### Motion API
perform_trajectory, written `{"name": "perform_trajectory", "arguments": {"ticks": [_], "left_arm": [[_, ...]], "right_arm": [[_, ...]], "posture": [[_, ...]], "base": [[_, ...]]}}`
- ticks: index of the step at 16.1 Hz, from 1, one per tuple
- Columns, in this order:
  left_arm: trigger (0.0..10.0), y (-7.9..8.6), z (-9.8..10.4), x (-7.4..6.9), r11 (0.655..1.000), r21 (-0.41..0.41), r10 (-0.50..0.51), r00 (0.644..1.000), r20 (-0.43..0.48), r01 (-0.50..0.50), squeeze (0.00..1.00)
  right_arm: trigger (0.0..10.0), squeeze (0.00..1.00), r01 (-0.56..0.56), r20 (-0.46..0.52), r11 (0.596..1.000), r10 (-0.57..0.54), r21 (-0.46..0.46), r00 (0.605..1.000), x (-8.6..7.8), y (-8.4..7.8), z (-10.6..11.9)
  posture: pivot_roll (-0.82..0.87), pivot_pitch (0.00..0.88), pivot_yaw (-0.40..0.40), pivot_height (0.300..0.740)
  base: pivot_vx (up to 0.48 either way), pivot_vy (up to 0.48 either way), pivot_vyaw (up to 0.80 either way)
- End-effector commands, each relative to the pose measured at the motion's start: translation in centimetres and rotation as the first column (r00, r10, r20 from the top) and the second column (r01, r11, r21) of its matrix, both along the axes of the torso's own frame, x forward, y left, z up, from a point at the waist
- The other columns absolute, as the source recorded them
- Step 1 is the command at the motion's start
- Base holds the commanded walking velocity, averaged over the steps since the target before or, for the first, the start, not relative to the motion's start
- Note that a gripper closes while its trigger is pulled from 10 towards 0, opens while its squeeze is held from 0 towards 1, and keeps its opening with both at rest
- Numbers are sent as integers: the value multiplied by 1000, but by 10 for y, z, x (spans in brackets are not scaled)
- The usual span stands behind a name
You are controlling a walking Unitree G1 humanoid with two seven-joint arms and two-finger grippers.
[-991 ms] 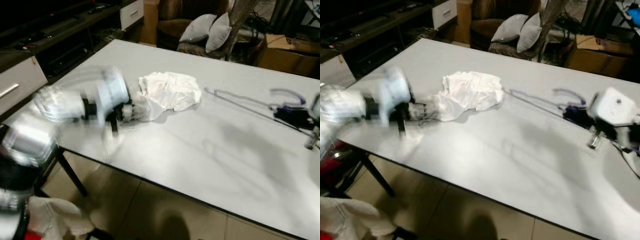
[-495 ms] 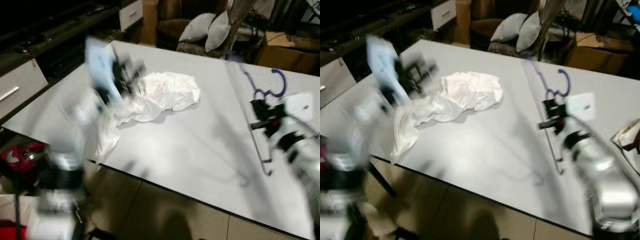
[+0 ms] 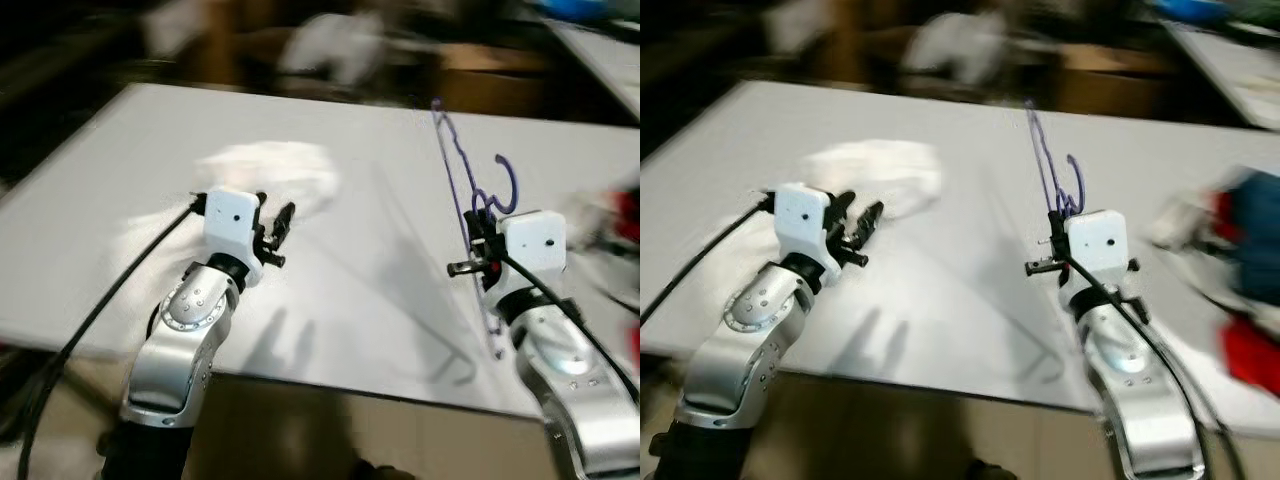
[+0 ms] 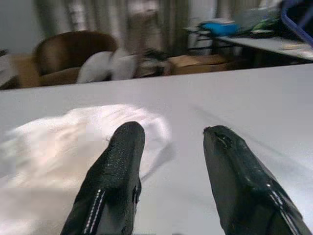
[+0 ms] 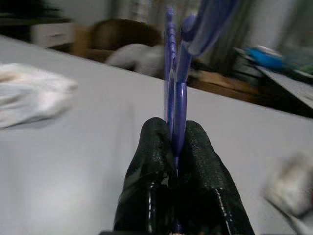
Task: Hang hanger
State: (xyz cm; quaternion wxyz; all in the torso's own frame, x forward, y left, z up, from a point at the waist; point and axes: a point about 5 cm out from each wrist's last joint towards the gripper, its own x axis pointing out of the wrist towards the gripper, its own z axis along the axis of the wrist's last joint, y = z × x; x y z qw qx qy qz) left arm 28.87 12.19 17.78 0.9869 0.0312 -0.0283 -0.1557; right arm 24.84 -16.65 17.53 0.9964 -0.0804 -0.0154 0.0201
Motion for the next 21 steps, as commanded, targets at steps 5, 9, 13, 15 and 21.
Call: {"name": "perform_trajectory", "arguments": {"ticks": [5, 9, 13, 15, 21], "left_arm": [[10000, 3, -1, -1, 998, -18, 53, 999, 9, -53, 71], [10000, 2, 3, 2, 998, -24, 66, 998, 24, -65, 51], [10000, -4, 3, 4, 998, -30, 57, 998, 26, -56, 51], [10000, -1, -2, 6, 997, -36, 72, 997, -4, -72, 820], [10000, -1, -5, 3, 999, -16, 45, 999, 10, -45, 1000]], "right_arm": [[10000, 0, -11, 41, 999, 12, -44, 999, 3, -4, 9], [10000, 0, -88, 42, 996, 90, -32, 995, 1, 3, 12], [10000, 0, -90, 40, 996, 91, -27, 995, 1, 3, 12], [10000, 0, -92, 6, 995, 93, -40, 996, 0, 1, 7], [10000, 0, -91, -37, 996, 91, 12, 995, -2, -2, -4]], "posture": [[-45, 18, 7, 740], [-54, 19, 5, 740], [-58, 19, 9, 740], [-61, 20, 13, 740], [-59, 16, -4, 740]], "base": [[0, -478, -800], [0, -447, -362], [0, -370, 0], [0, 0, 0], [0, 0, -113]]}}
